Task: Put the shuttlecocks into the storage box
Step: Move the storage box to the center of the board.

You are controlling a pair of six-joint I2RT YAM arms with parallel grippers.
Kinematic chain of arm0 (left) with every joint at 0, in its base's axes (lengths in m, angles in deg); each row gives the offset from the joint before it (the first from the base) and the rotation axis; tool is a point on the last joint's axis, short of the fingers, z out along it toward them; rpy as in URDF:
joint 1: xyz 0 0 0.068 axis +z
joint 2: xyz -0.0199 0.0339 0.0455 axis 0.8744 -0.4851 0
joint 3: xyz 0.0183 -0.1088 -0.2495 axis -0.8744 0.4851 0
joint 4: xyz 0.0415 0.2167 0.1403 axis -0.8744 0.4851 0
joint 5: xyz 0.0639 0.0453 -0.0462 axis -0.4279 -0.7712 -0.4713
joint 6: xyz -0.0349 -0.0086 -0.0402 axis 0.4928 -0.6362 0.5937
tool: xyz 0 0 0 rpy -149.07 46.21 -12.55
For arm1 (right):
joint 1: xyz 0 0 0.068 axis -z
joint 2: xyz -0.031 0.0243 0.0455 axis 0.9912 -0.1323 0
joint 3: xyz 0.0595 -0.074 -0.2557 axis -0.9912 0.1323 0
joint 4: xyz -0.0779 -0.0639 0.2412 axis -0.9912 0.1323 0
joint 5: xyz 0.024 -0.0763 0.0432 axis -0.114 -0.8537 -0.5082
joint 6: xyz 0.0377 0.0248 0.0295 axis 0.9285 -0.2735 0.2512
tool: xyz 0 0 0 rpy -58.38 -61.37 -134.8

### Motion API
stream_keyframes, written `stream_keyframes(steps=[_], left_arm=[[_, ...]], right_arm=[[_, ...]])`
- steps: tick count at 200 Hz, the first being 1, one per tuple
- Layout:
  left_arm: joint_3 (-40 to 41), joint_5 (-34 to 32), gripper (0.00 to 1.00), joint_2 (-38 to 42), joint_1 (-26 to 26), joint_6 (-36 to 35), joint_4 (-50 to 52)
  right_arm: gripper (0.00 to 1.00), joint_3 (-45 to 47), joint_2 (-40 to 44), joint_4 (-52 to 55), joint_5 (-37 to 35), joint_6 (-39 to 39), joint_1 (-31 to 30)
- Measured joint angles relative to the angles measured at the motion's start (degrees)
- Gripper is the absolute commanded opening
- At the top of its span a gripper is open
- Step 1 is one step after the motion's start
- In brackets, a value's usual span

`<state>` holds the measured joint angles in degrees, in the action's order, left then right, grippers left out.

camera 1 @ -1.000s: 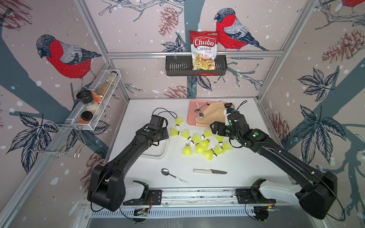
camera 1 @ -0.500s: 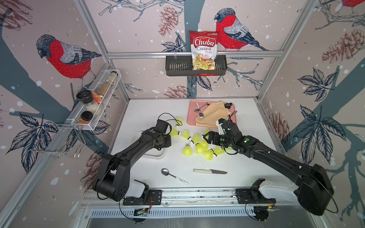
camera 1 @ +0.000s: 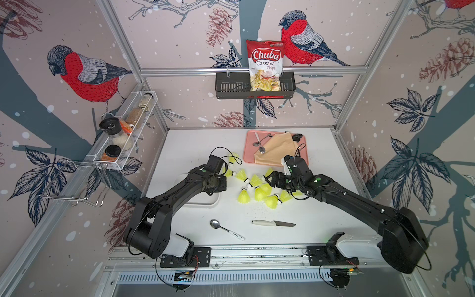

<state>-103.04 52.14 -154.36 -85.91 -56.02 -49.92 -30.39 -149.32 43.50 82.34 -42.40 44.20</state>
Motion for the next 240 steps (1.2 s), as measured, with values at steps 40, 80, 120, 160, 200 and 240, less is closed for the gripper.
stream_keyframes(steps=[40,80,120,160,200,240], left_arm=[[-3.48,3.48,0.00,-4.46,-5.42,4.50,-1.88],[-9.11,7.48,0.00,-10.62,-12.17,10.97,-3.63],[-16.57,10.03,0.00,-17.62,-16.39,16.70,-4.74],[-23.69,12.50,0.00,-24.41,-19.28,20.90,-7.17],[-29.00,14.82,0.00,-29.40,-20.85,24.70,-9.57],[-34.75,16.44,0.00,-34.18,-22.32,27.87,-11.10]], right_arm=[[0.81,0.00,2.64,5.03,-0.81,-0.02,3.21],[0.81,-0.11,6.01,10.08,-1.46,-0.07,6.95],[0.81,0.13,8.79,14.25,-1.95,-0.33,10.16],[0.81,1.95,11.54,16.94,-1.90,-0.50,13.35],[0.80,2.73,12.46,19.43,-2.16,-0.79,17.27],[0.80,2.69,12.02,22.03,-3.54,-1.75,19.58]])
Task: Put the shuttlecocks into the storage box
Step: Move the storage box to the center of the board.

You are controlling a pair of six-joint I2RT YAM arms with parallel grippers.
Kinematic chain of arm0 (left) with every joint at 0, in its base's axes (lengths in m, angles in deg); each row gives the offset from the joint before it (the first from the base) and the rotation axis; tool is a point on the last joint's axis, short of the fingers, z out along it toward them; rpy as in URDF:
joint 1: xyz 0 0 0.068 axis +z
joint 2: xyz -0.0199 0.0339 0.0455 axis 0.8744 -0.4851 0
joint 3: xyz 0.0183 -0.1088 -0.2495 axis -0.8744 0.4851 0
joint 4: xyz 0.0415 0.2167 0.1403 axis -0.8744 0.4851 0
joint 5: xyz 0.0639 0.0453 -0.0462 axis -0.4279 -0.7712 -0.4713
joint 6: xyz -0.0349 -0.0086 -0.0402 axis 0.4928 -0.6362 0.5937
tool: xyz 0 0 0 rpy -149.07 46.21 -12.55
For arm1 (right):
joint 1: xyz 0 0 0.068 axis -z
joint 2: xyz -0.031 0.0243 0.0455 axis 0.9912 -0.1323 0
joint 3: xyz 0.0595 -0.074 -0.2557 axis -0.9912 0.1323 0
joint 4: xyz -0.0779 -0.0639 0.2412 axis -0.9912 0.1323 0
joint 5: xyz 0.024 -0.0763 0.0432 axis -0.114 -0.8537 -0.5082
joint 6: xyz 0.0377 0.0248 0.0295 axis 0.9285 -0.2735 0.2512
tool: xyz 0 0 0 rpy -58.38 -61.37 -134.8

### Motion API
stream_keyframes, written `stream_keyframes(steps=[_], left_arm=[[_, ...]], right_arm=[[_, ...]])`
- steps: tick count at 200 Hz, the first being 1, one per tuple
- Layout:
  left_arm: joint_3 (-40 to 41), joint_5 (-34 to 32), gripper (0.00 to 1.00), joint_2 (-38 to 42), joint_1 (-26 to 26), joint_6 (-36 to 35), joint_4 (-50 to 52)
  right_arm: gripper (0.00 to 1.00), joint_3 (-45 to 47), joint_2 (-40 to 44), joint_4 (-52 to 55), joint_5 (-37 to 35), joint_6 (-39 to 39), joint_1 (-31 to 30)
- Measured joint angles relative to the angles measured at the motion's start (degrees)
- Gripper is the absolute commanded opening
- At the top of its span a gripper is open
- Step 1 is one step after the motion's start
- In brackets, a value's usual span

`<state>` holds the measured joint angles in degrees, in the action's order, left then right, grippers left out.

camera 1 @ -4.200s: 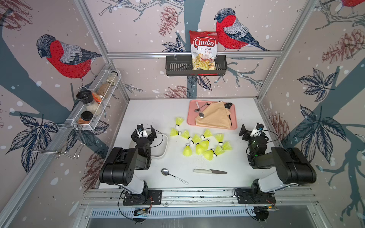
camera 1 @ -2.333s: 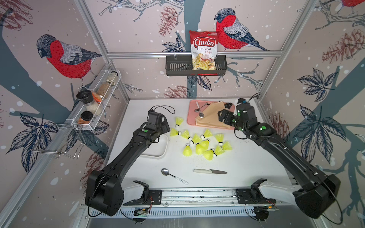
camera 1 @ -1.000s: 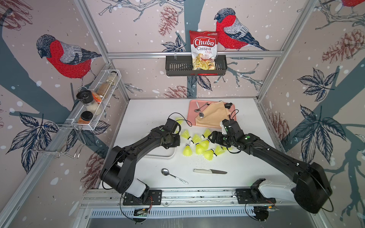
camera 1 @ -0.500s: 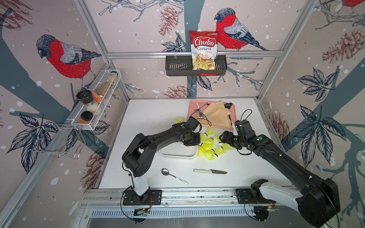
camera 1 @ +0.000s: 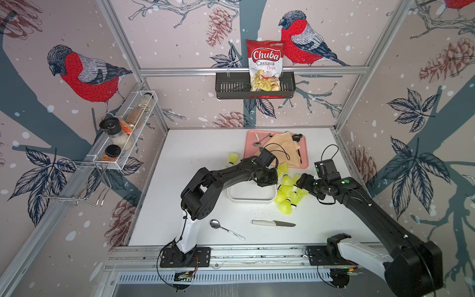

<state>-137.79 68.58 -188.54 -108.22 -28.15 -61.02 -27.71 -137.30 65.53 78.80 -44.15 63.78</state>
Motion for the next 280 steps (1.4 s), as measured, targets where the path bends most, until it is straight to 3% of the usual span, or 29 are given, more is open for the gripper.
stream_keyframes(steps=[55,108,280], left_arm=[[-7.61,1.70,0.00,-5.77,-1.90,2.95,-0.61],[-8.72,1.40,0.00,-6.43,-2.19,3.89,-0.61],[7.69,0.39,0.00,4.11,-2.05,6.93,-6.36]], right_arm=[[0.80,-0.46,-0.02,2.21,-2.01,-0.20,2.14],[0.80,-0.57,-0.11,3.06,-2.84,-0.20,2.78],[0.80,-2.14,-3.21,3.87,-4.31,0.24,-1.51]])
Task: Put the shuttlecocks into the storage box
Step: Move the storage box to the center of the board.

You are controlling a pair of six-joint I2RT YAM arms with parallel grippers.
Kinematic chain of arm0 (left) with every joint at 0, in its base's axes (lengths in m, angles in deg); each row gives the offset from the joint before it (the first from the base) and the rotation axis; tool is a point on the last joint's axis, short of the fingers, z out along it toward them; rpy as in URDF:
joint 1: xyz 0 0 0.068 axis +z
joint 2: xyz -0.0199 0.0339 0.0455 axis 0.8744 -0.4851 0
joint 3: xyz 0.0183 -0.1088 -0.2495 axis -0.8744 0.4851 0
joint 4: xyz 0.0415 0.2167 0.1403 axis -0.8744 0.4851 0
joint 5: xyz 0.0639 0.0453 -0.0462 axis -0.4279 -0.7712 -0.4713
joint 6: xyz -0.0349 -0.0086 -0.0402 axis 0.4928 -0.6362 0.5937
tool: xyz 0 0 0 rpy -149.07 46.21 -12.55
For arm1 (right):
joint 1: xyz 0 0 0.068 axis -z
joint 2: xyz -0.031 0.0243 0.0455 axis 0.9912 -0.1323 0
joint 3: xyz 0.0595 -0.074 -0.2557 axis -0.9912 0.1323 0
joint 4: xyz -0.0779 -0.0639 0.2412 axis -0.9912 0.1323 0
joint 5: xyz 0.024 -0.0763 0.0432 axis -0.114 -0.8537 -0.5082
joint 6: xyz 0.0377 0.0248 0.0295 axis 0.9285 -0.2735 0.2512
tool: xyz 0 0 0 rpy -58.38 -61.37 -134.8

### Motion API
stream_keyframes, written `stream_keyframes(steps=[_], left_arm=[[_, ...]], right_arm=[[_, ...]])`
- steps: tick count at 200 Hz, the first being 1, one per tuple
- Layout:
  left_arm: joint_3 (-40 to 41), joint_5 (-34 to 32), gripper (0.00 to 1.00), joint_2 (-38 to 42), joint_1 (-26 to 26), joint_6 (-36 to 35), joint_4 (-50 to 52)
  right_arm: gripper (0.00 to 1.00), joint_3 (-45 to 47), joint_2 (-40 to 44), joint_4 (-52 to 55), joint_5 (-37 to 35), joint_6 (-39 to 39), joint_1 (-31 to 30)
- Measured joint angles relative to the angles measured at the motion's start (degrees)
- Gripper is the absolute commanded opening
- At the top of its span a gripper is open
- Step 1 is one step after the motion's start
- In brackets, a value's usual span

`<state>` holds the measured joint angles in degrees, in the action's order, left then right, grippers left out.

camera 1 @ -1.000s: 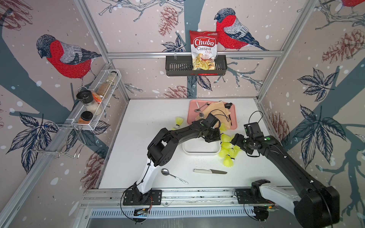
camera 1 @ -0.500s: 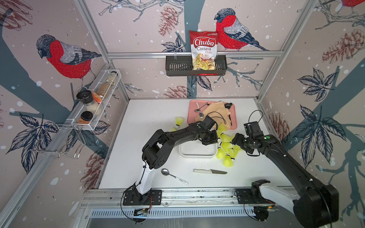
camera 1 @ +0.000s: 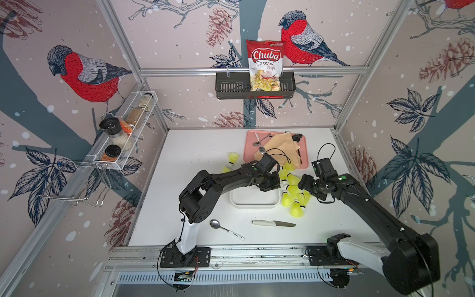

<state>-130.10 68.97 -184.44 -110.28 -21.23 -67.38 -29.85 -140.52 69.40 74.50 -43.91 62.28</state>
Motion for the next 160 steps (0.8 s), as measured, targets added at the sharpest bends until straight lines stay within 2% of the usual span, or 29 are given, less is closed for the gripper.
stream_keyframes(steps=[160], left_arm=[[9.46,-0.52,0.00,6.12,-2.16,4.70,-4.87]], right_arm=[[0.80,-0.04,0.42,0.39,-0.92,1.29,-2.10]])
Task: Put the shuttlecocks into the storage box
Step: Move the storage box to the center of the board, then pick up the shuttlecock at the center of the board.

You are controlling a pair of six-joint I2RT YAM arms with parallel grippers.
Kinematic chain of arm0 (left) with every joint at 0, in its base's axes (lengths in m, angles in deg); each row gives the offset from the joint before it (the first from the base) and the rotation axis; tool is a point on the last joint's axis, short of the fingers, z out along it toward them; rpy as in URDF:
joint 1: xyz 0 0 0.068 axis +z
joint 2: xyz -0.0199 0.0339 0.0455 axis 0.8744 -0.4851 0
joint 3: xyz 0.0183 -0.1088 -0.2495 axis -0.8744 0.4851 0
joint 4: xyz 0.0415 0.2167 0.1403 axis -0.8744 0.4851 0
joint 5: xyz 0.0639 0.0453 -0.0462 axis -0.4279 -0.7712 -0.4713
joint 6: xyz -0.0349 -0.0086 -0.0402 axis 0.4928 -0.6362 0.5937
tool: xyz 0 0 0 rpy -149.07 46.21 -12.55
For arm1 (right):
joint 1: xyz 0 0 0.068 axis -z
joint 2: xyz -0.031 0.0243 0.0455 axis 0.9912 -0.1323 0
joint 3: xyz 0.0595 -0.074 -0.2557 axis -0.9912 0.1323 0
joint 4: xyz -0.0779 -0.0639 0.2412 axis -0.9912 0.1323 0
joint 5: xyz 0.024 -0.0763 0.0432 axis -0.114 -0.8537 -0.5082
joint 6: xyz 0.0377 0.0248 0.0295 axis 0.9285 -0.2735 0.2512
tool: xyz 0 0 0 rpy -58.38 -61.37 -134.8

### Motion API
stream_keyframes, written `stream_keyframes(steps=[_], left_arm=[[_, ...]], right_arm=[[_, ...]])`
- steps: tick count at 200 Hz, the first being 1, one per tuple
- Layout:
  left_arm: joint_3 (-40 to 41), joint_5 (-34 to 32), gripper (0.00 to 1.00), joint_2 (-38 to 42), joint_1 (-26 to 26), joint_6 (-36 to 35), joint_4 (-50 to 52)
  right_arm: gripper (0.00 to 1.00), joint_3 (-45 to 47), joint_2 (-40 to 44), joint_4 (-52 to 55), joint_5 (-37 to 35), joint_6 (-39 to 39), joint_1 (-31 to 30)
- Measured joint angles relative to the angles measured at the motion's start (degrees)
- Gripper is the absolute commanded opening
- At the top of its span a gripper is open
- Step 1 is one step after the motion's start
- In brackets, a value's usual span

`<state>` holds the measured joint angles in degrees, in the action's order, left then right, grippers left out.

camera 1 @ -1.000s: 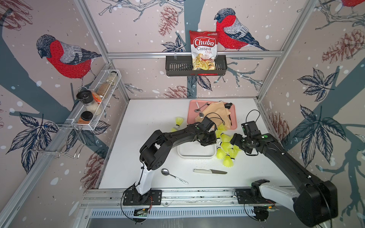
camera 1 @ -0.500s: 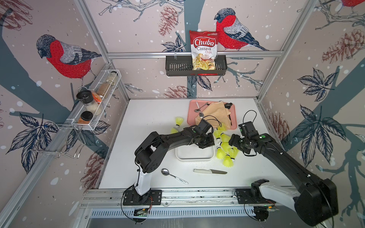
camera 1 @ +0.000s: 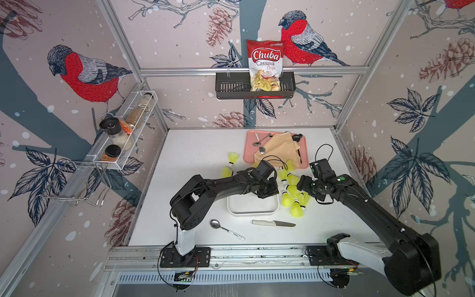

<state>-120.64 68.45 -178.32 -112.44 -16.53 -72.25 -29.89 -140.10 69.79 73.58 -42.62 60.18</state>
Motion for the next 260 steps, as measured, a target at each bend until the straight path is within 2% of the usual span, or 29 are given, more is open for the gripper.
stream_keyframes(steps=[3,12,19,45,85,104,133,151,178,187,225,260], left_arm=[[0.13,-0.04,0.00,0.13,-0.04,0.17,0.00],[0.31,-0.46,0.17,0.57,-0.11,0.37,0.35],[0.31,-1.03,0.25,0.87,-0.15,0.44,0.79],[-2.10,-3.41,0.40,1.81,-0.22,0.76,4.48],[-7.48,-7.96,0.43,5.55,0.59,-0.02,8.44],[-8.74,-9.44,0.43,8.24,2.95,-1.60,9.60],[-7.61,-10.23,0.46,13.66,9.84,-4.26,11.61],[-4.72,-10.01,0.47,17.46,14.47,-5.46,11.98],[1.03,-9.62,0.62,21.53,20.24,-5.77,12.20],[2.36,-9.60,0.67,22.32,21.20,-5.77,12.22],[7.58,-9.16,0.74,23.80,23.89,-4.44,10.75],[11.98,-9.25,0.74,26.14,25.42,-3.65,9.70]], right_arm=[[0.80,-0.15,-0.02,0.13,0.00,0.00,0.00],[0.79,-0.66,-0.02,0.28,0.00,0.00,-0.07],[0.79,-1.09,-0.02,0.37,-0.02,-0.02,-0.15],[0.79,-3.04,-0.02,0.90,-0.11,-0.28,-0.52],[0.81,-7.89,-0.87,2.86,-0.70,-1.70,-2.80],[0.87,-11.82,-1.68,2.95,-1.55,-1.77,-5.66],[1.00,-18.14,-4.76,1.99,-1.09,-2.36,-8.22],[1.00,-20.87,-7.10,0.46,0.52,-3.45,-8.39],[1.00,-24.70,-12.02,-1.60,3.50,-6.08,-9.03],[1.00,-26.14,-14.03,-1.84,4.31,-6.62,-9.22],[0.98,-30.10,-21.05,-1.44,4.85,-10.71,-10.12],[0.93,-33.00,-26.51,-0.04,3.93,-13.70,-11.87]])
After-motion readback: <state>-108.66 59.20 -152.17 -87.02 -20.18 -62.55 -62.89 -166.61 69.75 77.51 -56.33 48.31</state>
